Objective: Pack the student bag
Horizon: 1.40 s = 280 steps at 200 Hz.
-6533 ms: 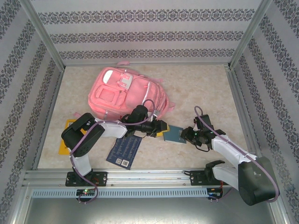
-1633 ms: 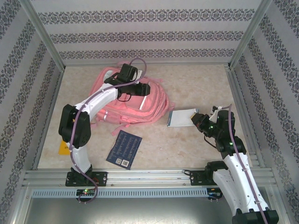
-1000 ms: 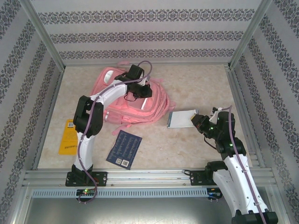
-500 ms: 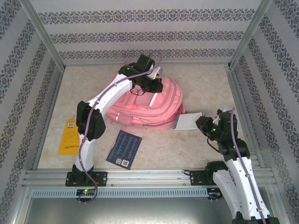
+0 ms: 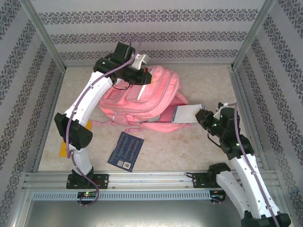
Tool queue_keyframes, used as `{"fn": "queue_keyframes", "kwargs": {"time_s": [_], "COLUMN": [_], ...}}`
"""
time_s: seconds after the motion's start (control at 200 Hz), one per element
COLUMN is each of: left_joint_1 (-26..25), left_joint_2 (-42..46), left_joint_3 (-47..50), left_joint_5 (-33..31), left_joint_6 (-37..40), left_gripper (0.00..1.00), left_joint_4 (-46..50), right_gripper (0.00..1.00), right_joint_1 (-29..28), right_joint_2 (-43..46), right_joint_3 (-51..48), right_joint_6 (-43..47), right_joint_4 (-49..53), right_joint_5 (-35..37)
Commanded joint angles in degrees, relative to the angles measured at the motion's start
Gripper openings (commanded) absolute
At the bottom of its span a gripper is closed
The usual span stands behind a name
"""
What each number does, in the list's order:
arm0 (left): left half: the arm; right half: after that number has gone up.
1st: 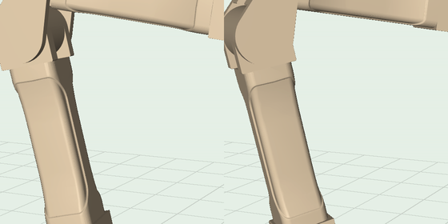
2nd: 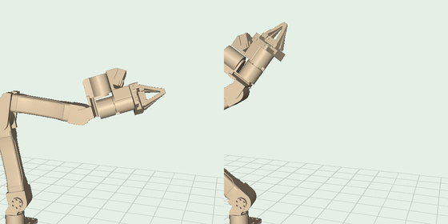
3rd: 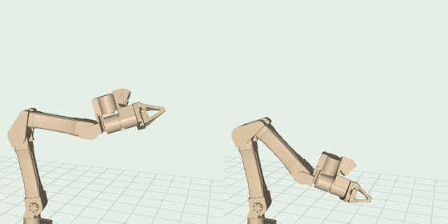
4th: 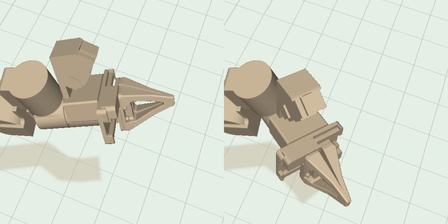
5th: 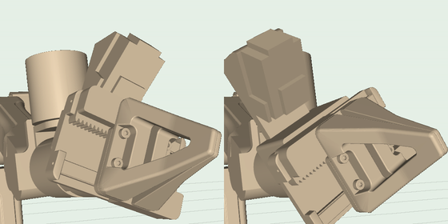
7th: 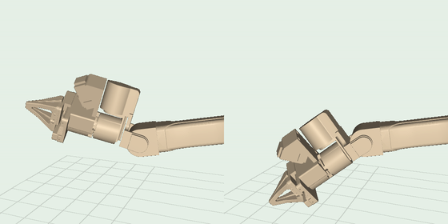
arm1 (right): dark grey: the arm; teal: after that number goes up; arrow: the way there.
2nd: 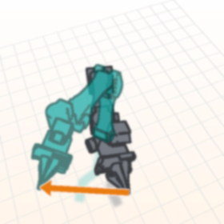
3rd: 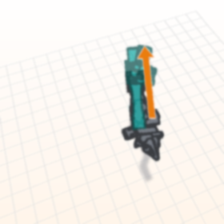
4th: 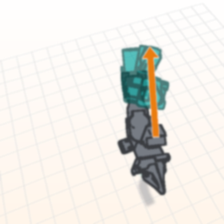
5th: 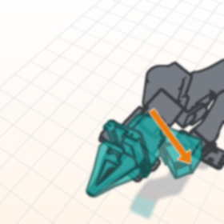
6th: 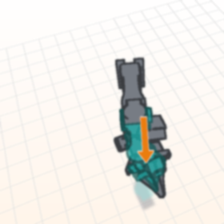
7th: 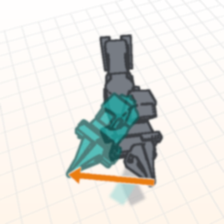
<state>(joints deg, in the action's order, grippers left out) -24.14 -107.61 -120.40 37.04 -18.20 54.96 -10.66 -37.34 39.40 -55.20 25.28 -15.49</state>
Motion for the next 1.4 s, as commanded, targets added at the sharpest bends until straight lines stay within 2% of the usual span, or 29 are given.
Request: {"fn": "queue_keyframes", "kwargs": {"time_s": [0.0,0.43,0.65,0.869,0.984,1.094,1.214,1.319,1.394], "left_joint_1": [1.4,3.3,3.5,3.7,4.2,5.3,6.9,8.3,8.9], "left_joint_2": [4.5,6.2,6.1,6.3,6.4,6.0,4.9,4.3,3.8], "left_joint_3": [-2.0,-1.3,-1.3,1.1,0.7,1.2,2.8,5.0,5.2], "left_joint_5": [7.4,10.7,11.5,13.2,13.9,16.2,19.8,21.6,21.9], "left_joint_6": [1.1,0.3,0.2,-1.7,-2.7,-4.9,-7.8,-10.2,-10.8], "left_gripper": [0.00,0.00,0.00,0.00,0.00,0.00,0.00,0.00,0.00], "left_joint_4": [-3.2,-5.0,-5.4,-8.3,-9.3,-11.6,-15.4,-19.3,-20.3], "right_gripper": [0.00,0.00,0.00,0.00,0.00,0.00,0.09,0.34,0.48], "right_joint_1": [-2.8,-12.7,-16.3,-22.6,-24.6,-26.2,-27.2,-27.6,-27.3], "right_joint_2": [-2.5,-22.7,-33.3,-43.7,-52.6,-61.6,-70.2,-75.3,-75.9], "right_joint_3": [0.2,4.3,4.6,11.7,16.2,21.9,28.9,32.9,33.9], "right_joint_6": [-4.4,-13.0,-22.9,-23.2,-27.0,-28.4,-26.9,-26.8,-24.9], "right_joint_4": [-11.8,-31.5,-42.6,-43.0,-45.1,-51.4,-54.6,-57.2,-58.4], "right_joint_5": [-0.3,6.6,11.0,18.3,18.4,16.7,12.9,9.7,7.9]}}
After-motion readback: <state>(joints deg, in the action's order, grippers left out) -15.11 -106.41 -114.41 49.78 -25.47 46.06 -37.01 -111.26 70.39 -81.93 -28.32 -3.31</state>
